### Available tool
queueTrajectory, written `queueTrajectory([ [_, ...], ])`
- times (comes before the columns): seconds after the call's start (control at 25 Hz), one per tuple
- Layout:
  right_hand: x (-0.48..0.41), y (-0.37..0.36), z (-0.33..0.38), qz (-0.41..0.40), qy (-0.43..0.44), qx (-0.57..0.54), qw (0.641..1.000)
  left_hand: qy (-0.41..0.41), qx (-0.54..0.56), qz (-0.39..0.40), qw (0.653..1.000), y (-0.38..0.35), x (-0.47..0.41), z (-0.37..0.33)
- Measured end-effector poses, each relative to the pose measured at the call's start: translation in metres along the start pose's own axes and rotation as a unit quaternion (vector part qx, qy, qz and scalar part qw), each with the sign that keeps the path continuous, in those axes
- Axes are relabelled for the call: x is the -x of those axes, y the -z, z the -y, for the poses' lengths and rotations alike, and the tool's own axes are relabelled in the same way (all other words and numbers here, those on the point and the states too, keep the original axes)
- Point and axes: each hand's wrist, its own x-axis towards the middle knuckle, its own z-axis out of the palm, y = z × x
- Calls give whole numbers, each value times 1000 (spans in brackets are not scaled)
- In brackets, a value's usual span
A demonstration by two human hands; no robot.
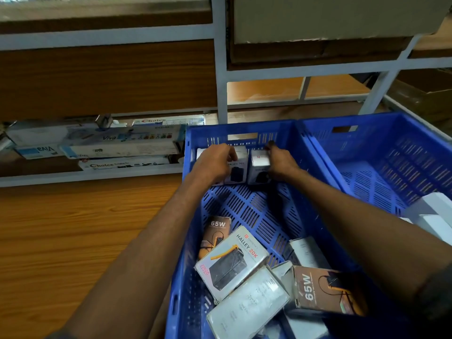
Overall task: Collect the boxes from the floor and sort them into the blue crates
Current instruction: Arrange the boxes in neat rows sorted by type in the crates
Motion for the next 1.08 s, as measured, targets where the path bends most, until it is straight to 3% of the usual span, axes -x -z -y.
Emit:
queueTrajectory([
  [0.08, -5, -7, -1, -23, 0, -45, 999, 25, -4, 8, 1000, -9, 2, 10],
  [0.2, -9, -15, -2, -59, -23, -85, 994, 35, -13, 102, 994, -22, 4, 16],
  [0.32, -9, -22, -2, -102, -59, -137, 984, 43, 2, 104, 994, -23, 2, 16],
  [0.52, -2, -24, -1, -102, -64, -163, 979, 51, -43, 168, 984, -27, -2, 22],
  [0.6, 2, -20, 6, -92, -90, -180, 975, 40, -43, 150, 987, -23, 1, 18],
  [0.8, 44, -15, 35, -206, -103, -180, 956, -25, -96, 27, 995, 8, 23, 5],
  [0.84, 52, -14, 42, -183, -95, -192, 960, -33, -114, 19, 993, 17, 31, 3],
  [0.88, 60, -16, 50, -109, -85, -201, 970, -39, -139, 18, 989, 25, 39, 1],
  [0.96, 74, -25, 66, 145, -62, -169, 973, -44, -181, 12, 982, 36, 53, 0],
  [1.04, 89, -39, 77, 364, -57, -102, 924, -38, -189, 0, 981, 37, 64, 4],
  [1.08, 95, -47, 82, 423, -58, -87, 900, -36, -190, -5, 981, 34, 70, 5],
])
